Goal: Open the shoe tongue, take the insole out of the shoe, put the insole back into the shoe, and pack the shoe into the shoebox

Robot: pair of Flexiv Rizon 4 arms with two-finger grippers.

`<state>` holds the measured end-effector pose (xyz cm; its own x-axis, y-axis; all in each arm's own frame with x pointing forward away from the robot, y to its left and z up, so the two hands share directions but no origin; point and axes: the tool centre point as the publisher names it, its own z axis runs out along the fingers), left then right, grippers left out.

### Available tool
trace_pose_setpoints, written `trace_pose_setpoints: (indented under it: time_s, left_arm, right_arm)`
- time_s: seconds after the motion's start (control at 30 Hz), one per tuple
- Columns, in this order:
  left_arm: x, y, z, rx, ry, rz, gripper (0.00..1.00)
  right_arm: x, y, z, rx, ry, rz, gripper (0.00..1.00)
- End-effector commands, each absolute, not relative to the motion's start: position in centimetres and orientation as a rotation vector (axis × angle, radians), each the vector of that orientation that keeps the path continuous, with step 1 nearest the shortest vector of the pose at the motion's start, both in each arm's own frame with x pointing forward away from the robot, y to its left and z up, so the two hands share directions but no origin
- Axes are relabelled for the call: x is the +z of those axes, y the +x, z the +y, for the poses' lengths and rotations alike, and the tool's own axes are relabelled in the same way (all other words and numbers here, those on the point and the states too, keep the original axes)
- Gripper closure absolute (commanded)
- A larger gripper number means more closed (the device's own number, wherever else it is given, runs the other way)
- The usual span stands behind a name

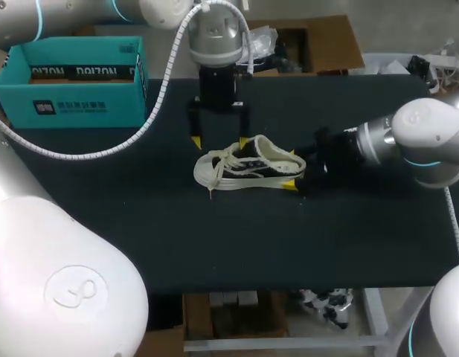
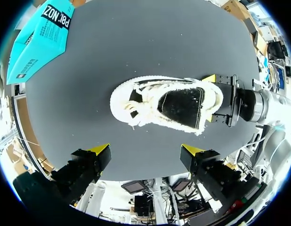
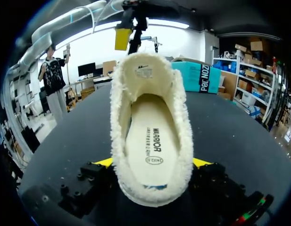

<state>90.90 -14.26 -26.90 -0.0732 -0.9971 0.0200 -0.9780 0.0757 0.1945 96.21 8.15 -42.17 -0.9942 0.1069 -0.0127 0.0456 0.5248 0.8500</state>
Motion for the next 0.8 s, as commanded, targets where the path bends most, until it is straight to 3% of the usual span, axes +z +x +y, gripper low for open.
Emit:
trace_pose_setpoints:
  time_s: [0.03, 0.53, 0.7, 0.73, 0.77, 0.8]
  left_arm:
    - [-27.1, 91.1, -16.8, -0.260, 2.071, -2.221, 0.00]
    - [-28.8, 93.1, -20.5, -0.315, 2.256, -2.196, 0.00]
    - [-29.5, 93.8, -20.6, -0.349, 2.310, -2.168, 0.16]
    - [-29.5, 93.8, -20.6, -0.354, 2.313, -2.164, 0.30]
    - [-29.6, 93.9, -20.6, -0.359, 2.332, -2.154, 0.51]
    - [-29.6, 93.9, -20.6, -0.361, 2.330, -2.156, 0.54]
  right_arm:
    - [-42.5, 96.3, 8.4, 1.499, 0.143, 2.679, 1.00]
    - [-42.5, 96.2, 8.4, 1.497, 0.144, 2.678, 1.00]
    - [-42.5, 96.2, 8.4, 1.497, 0.144, 2.678, 1.00]
    - [-42.5, 96.2, 8.4, 1.497, 0.144, 2.678, 1.00]
    - [-42.5, 96.2, 8.4, 1.497, 0.144, 2.678, 1.00]
    - [-42.5, 96.2, 8.4, 1.497, 0.144, 2.678, 1.00]
